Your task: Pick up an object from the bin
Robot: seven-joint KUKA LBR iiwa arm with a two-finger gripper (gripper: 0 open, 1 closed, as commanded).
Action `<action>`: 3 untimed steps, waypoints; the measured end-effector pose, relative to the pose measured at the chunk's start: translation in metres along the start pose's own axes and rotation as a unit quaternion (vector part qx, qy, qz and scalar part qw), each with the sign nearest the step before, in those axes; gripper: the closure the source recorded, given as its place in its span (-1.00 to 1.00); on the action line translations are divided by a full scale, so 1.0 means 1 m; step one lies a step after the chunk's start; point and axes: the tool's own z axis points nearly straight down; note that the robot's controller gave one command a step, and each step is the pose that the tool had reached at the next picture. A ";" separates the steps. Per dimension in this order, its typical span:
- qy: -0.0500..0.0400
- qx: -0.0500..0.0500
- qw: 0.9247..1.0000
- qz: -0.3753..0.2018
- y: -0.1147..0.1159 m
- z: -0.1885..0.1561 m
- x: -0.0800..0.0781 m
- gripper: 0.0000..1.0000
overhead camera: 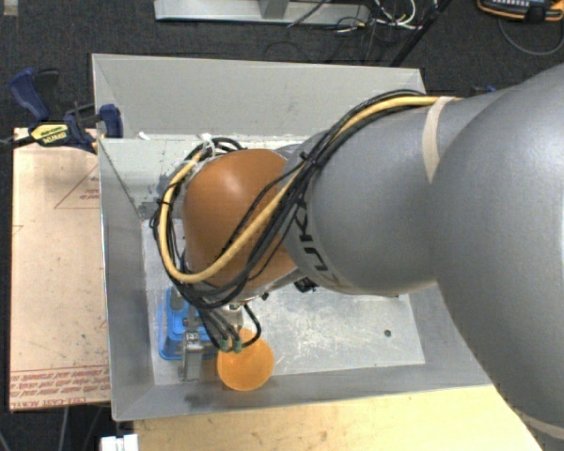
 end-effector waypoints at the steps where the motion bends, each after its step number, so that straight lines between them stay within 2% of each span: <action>1: -0.003 -0.001 1.000 0.002 -0.001 -0.004 -0.002 -1.00; 2: -0.001 -0.001 0.996 -0.090 -0.115 0.092 -0.023 1.00; 3: 0.000 -0.001 0.996 -0.090 -0.115 0.092 -0.022 -1.00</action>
Offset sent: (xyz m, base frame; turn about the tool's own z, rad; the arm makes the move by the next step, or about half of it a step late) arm 0.0217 -0.1153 -0.0922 -0.1822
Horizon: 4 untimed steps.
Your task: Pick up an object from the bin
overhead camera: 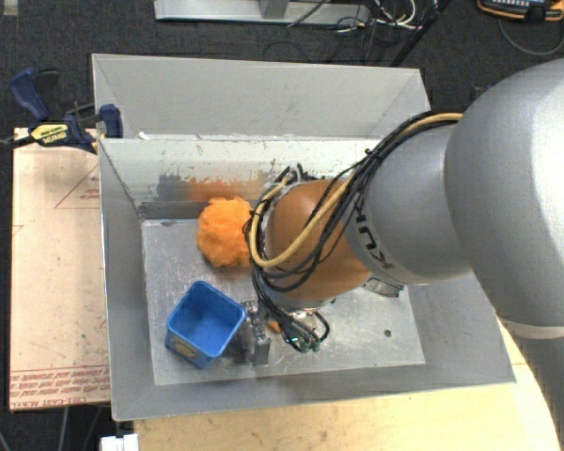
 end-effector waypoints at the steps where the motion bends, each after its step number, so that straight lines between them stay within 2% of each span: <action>1: 0.000 0.000 1.000 0.000 0.000 0.000 0.000 -1.00; 2: 0.004 0.000 1.000 -0.004 0.003 -0.041 -0.003 -1.00; 3: 0.001 -0.001 1.000 -0.001 0.012 -0.009 -0.011 1.00; 4: 0.000 -0.001 1.000 0.000 0.011 -0.011 -0.011 1.00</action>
Offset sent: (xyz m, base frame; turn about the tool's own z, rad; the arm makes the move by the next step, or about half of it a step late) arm 0.0140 0.0109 0.1283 -0.0265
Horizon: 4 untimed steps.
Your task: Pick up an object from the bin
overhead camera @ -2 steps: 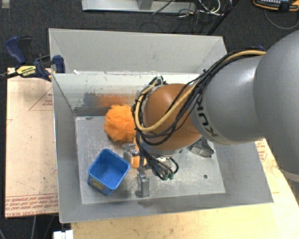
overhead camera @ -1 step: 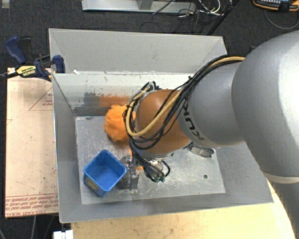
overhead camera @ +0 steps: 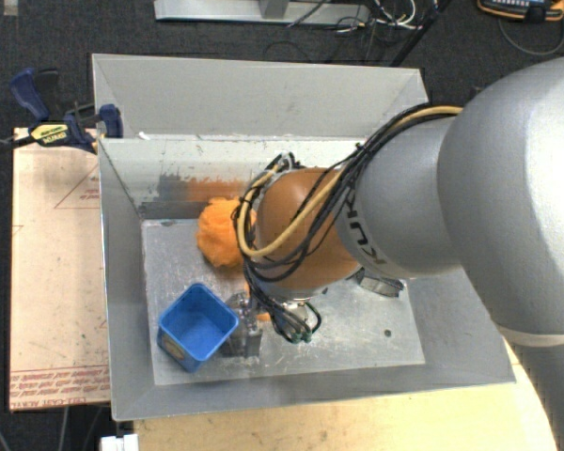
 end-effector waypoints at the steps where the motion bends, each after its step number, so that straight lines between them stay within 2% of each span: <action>1: 0.004 0.000 1.000 -0.004 0.003 -0.044 0.001 1.00; 2: 0.002 0.000 1.000 -0.006 0.004 -0.068 -0.002 1.00; 3: -0.002 0.000 0.999 0.036 -0.017 -0.087 -0.028 -1.00; 4: 0.003 0.000 0.999 0.049 -0.027 -0.076 -0.034 -1.00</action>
Offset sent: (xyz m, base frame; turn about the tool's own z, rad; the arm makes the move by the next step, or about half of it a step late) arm 0.0148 0.0086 0.1760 -0.0312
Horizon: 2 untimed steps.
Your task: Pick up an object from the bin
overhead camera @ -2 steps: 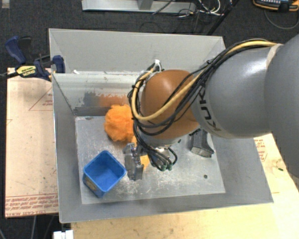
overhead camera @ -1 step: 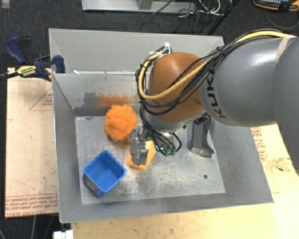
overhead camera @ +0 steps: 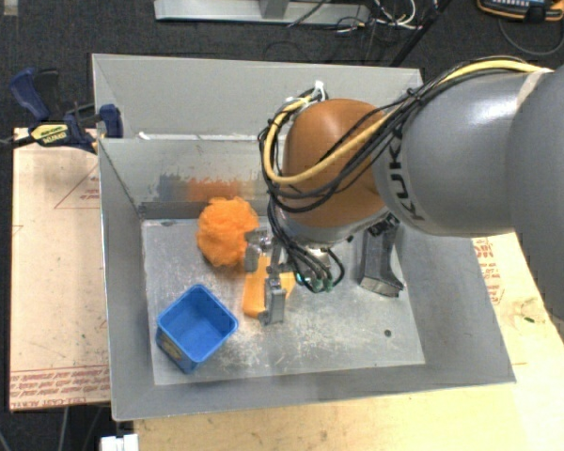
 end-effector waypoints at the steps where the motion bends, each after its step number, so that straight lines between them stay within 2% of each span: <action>1: 0.000 -0.001 1.000 -0.001 0.001 -0.001 0.000 -1.00; 2: -0.004 -0.001 1.000 -0.028 -0.005 0.015 0.000 -1.00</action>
Offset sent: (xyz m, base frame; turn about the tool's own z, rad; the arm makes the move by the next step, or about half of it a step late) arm -0.0072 -0.0339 -0.0766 -0.2038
